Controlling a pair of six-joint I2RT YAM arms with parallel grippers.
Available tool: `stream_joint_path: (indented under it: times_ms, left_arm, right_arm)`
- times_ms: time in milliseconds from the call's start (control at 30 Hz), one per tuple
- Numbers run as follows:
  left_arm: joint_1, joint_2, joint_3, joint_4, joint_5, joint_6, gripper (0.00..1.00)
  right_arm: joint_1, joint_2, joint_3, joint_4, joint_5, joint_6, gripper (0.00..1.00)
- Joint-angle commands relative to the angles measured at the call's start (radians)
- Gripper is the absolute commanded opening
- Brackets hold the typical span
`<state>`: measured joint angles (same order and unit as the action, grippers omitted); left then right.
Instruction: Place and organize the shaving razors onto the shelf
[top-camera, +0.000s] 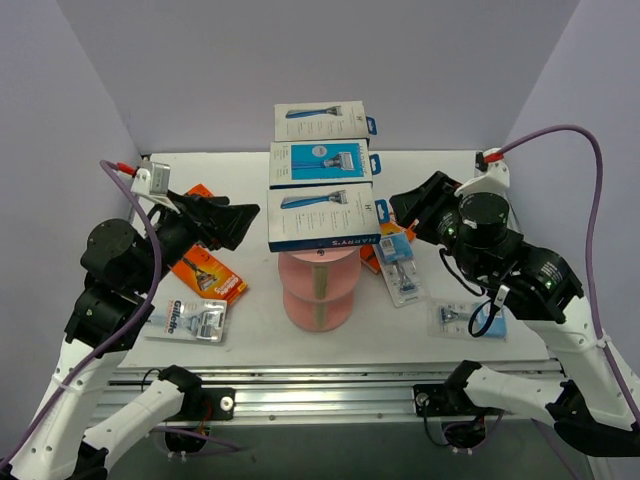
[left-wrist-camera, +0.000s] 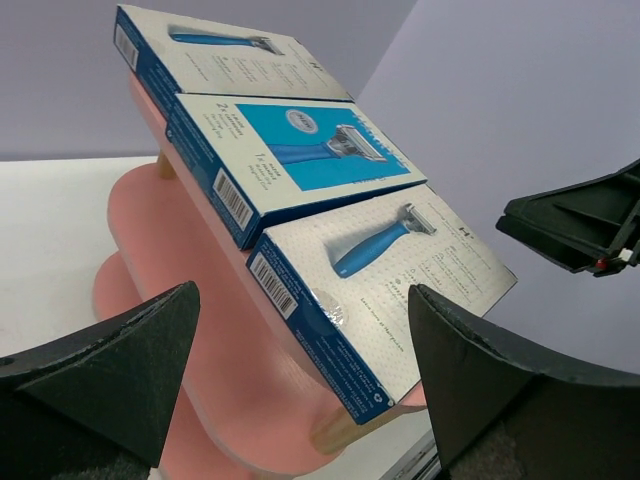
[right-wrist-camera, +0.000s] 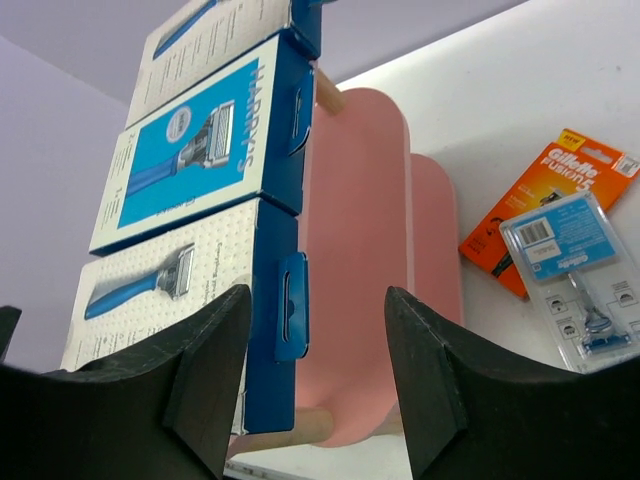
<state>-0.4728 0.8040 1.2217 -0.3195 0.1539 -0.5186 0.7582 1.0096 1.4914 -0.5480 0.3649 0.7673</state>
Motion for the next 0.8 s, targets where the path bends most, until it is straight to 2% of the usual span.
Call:
stream_joint_path:
  times_ms: [0,200,300,367,400,433,467,500,533,600,767]
  left_arm:
    - [0.008,-0.029,-0.005,-0.035,-0.068,0.025,0.94]
    - [0.01,-0.037,0.015,-0.094,-0.128,0.066,0.94]
    - [0.011,-0.025,0.022,-0.13,-0.145,0.08,0.94]
    - [0.013,-0.02,0.009,-0.151,-0.181,0.075,0.94]
    - [0.016,-0.02,0.003,-0.17,-0.194,0.071,0.94]
    - [0.019,-0.02,-0.005,-0.177,-0.209,0.071,0.94]
    - [0.025,-0.022,-0.025,-0.184,-0.212,0.071,0.94]
    - [0.033,-0.022,-0.037,-0.191,-0.211,0.072,0.94]
    - [0.052,-0.022,-0.051,-0.194,-0.202,0.072,0.94]
    - [0.078,-0.02,-0.088,-0.205,-0.183,0.063,0.94]
    - [0.23,-0.017,-0.201,-0.182,-0.003,-0.007,0.94]
  right_arm:
    - [-0.023,0.016,0.056,-0.003,0.094,-0.032,0.52]
    - [-0.131,0.109,0.182,0.005,0.03,-0.097,0.54]
    - [-0.262,0.138,0.193,0.017,-0.065,-0.132,0.55]
    - [-0.406,0.147,0.167,0.039,-0.154,-0.146,0.56]
    - [-0.466,0.149,0.146,0.054,-0.288,-0.146,0.56]
    - [-0.529,0.147,0.08,0.104,-0.375,-0.143,0.56]
    - [-0.657,0.135,0.037,0.138,-0.47,-0.123,0.56]
    - [-0.713,0.126,-0.008,0.173,-0.624,-0.111,0.56]
    - [-0.752,0.119,-0.098,0.247,-0.683,-0.102,0.56]
    - [-0.844,0.107,-0.172,0.307,-0.757,-0.091,0.57]
    - [-0.873,0.083,-0.449,0.491,-0.928,-0.034,0.56]
